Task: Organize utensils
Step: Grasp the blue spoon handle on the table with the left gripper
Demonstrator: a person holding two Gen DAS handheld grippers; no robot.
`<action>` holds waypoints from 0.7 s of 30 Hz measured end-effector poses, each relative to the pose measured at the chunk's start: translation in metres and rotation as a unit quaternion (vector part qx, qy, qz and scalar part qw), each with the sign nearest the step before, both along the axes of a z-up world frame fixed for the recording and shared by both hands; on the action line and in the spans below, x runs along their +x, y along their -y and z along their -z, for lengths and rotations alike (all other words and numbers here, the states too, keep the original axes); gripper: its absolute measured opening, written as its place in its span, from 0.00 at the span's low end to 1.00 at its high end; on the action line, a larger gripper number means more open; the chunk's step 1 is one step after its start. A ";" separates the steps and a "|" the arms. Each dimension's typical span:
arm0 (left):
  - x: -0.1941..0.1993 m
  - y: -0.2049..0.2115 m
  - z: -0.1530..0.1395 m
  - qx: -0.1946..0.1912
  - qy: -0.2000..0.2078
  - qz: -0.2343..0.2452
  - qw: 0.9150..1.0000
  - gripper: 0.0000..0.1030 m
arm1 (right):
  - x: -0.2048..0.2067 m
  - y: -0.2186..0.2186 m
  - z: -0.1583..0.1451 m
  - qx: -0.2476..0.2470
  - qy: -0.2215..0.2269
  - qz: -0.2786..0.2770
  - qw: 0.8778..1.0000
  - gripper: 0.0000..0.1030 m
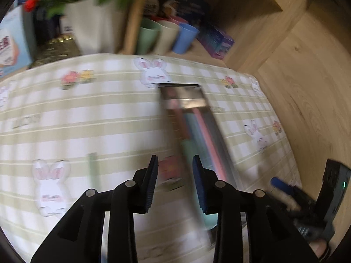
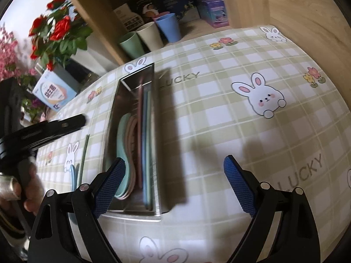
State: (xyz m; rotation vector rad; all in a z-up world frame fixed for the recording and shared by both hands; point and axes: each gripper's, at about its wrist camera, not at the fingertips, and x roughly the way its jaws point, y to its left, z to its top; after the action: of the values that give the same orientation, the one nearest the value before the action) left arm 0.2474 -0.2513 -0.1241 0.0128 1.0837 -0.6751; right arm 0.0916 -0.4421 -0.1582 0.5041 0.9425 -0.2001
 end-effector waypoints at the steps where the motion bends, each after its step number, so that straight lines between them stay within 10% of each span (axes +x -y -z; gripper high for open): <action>1: -0.002 -0.018 -0.001 0.006 0.009 -0.005 1.000 0.31 | 0.000 -0.005 -0.001 -0.002 0.000 0.001 1.000 0.85; 10: -0.037 -0.122 0.026 0.057 0.011 -0.048 0.997 0.31 | 0.007 -0.051 0.000 0.001 0.005 -0.007 1.000 0.85; 21: -0.069 -0.129 0.061 0.055 -0.018 -0.041 0.997 0.30 | 0.003 -0.078 -0.010 -0.019 0.004 -0.025 1.000 0.85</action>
State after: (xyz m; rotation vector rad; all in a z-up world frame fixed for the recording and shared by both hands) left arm 0.1785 -0.1220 -0.1852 0.0516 1.1502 -0.5437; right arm 0.0948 -0.3639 -0.1483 0.4459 0.9411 -0.1710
